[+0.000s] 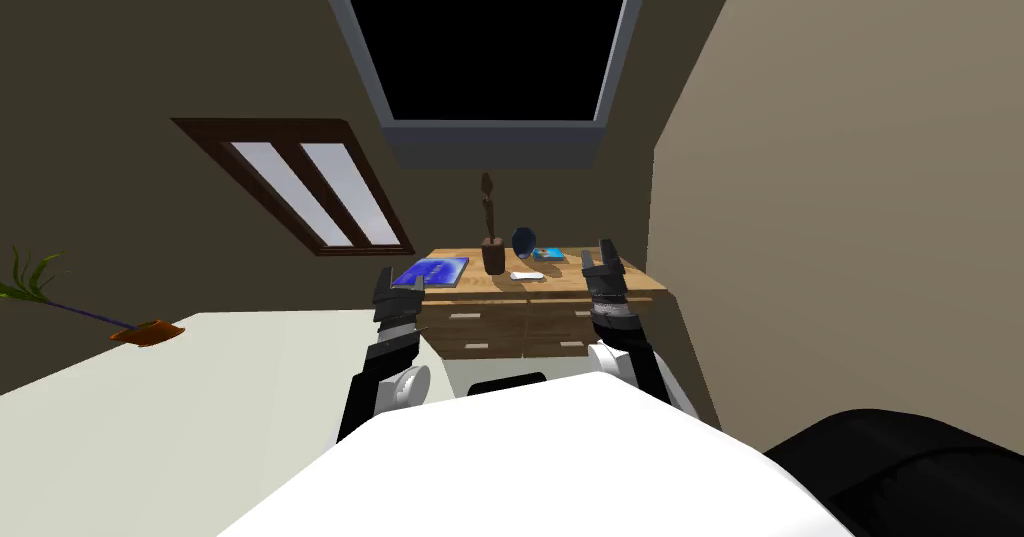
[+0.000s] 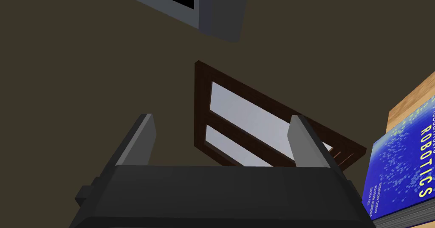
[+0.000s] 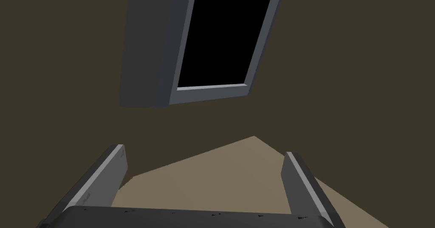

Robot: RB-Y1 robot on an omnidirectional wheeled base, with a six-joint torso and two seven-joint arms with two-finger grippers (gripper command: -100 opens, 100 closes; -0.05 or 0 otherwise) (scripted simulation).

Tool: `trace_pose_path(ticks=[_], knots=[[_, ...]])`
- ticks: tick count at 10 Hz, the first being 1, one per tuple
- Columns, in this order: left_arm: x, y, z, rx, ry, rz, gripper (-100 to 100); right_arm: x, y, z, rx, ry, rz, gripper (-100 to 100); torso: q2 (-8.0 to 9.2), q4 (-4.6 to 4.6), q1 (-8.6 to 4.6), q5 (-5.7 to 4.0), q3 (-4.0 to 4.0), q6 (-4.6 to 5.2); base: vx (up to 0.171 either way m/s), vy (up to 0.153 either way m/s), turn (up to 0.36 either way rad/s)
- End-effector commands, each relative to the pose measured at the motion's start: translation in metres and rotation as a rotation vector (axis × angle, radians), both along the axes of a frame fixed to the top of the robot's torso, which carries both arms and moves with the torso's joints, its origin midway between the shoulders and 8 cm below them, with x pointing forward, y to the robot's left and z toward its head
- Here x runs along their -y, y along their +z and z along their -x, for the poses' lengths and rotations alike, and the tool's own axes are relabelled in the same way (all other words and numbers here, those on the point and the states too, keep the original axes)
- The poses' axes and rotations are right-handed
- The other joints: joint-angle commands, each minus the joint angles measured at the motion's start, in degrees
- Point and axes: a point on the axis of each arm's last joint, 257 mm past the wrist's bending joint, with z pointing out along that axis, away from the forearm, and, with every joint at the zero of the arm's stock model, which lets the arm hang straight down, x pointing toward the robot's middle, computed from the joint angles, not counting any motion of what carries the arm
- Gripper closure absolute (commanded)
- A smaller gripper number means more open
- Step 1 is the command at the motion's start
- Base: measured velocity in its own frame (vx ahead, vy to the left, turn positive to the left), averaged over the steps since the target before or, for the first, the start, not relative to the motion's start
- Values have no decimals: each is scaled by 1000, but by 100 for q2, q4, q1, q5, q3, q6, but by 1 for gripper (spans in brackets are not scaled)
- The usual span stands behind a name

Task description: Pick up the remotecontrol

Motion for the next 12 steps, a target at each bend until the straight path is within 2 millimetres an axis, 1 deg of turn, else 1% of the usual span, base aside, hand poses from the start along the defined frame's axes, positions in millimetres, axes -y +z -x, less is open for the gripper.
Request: trace_pose_path(ticks=[1, 6, 7, 9, 10, 11, 12], knots=[[0, 0, 0, 0, 0, 0, 0, -8, 1, -2, 9, 12, 60, -100, 0, 0, 0, 0, 0, 0, -8, 3, 67], [0, 0, 0, 0, 0, 0, 0, -37, -1, -11, 56, 43, 284, -100, 3, 1, 0, 0, 2, -1, -14, 4, 107], [0, 0, 0, 0, 0, 0, 0, -39, -2, -11, 55, 48, 294, -100, 3, 1, 1, 0, 1, -1, -7, 5, 50], [0, 0, 0, 0, 0, 0, 0, -52, -7, -16, 82, 61, 409, -100, 0, 0, 0, 0, 0, -2, -7, 7, 134], [0, 0, 0, 0, 0, 0, 0, -53, -7, -16, 80, 67, 422, -100, 1, 0, 1, 0, 0, -2, -5, 3, 49], [0, 0, 0, 0, 0, 0, 0, -59, -11, -18, 94, 74, 484, -100, 1, 0, 0, 0, 1, 2, -4, 7, 110], [0, 0, 0, 0, 0, 0, 0, -60, -12, -18, 93, 77, 492, -100, 0, 0, 1, 0, 0, -1, -3, 4, 55]])
